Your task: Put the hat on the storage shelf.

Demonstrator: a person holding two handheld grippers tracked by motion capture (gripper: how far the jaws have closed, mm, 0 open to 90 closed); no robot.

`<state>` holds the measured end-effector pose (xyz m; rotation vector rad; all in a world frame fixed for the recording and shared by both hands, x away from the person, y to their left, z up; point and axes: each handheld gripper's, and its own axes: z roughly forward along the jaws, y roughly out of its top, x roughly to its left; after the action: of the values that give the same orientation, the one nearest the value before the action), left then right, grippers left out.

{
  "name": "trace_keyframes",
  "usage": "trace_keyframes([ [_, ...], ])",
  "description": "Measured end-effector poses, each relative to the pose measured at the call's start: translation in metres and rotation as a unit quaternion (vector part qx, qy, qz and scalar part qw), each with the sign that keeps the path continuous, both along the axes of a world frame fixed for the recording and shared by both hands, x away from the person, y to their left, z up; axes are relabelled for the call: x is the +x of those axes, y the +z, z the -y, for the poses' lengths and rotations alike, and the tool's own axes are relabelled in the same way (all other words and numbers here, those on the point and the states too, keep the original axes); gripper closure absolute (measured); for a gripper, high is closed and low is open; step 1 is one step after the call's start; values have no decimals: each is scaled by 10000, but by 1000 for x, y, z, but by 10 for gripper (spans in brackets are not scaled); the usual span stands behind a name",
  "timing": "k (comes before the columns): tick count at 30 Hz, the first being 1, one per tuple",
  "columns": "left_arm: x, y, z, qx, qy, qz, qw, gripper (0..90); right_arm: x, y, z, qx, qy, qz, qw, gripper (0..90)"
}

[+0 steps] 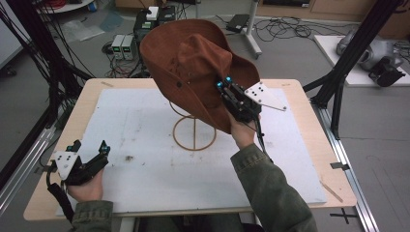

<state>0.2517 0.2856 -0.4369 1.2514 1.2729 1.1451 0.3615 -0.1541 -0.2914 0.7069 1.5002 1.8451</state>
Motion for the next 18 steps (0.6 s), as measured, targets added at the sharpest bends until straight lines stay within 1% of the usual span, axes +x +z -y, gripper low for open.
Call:
trace_keyframes([
  [6,0,0,0,-13,2,5,10000,178,-1,-5,0,-17,36,-72,10000,871],
  [7,0,0,0,-2,0,-14,10000,178,-1,-5,-1,-16,81,-118,9999,870],
  [18,0,0,0,-28,7,-2,10000,178,-6,-3,-5,-214,273,-222,9992,868],
])
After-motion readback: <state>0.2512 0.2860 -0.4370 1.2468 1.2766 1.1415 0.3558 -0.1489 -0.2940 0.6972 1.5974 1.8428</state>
